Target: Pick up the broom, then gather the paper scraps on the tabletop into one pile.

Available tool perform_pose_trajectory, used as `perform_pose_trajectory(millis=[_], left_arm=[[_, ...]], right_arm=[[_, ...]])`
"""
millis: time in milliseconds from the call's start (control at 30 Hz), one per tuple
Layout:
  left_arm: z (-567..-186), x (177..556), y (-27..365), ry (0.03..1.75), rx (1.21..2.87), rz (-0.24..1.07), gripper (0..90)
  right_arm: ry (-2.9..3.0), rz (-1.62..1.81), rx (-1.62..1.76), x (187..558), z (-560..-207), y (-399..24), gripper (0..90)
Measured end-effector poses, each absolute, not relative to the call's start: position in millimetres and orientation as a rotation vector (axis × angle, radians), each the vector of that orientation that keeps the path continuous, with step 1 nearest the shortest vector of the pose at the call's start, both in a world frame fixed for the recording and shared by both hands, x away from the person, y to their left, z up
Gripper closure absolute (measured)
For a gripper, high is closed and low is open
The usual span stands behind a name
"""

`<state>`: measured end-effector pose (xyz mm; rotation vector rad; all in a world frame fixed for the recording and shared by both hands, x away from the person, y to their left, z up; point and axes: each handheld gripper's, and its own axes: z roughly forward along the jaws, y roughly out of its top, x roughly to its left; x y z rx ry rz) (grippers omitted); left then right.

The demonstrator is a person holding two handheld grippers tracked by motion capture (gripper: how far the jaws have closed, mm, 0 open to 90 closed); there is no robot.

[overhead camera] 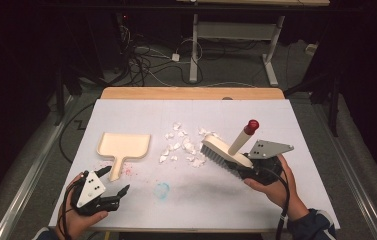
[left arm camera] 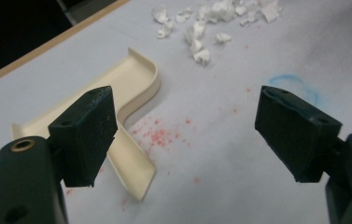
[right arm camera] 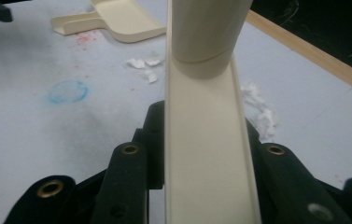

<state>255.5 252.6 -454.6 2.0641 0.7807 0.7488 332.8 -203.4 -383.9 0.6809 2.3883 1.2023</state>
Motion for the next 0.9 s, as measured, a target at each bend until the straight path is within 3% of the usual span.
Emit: perform_pose_trajectory(millis=[500,900], left_arm=[[-459.0,252.8,258.6,0.838,2.070,0.723,19.6],[-461.1,254.6,258.4,0.850,2.081,0.711,19.7]], right_arm=[[2.246,1.152,0.792,369.1,-387.6,-217.2,68.1],[2.191,0.983,0.858,434.6,-404.9,-199.6,68.1]])
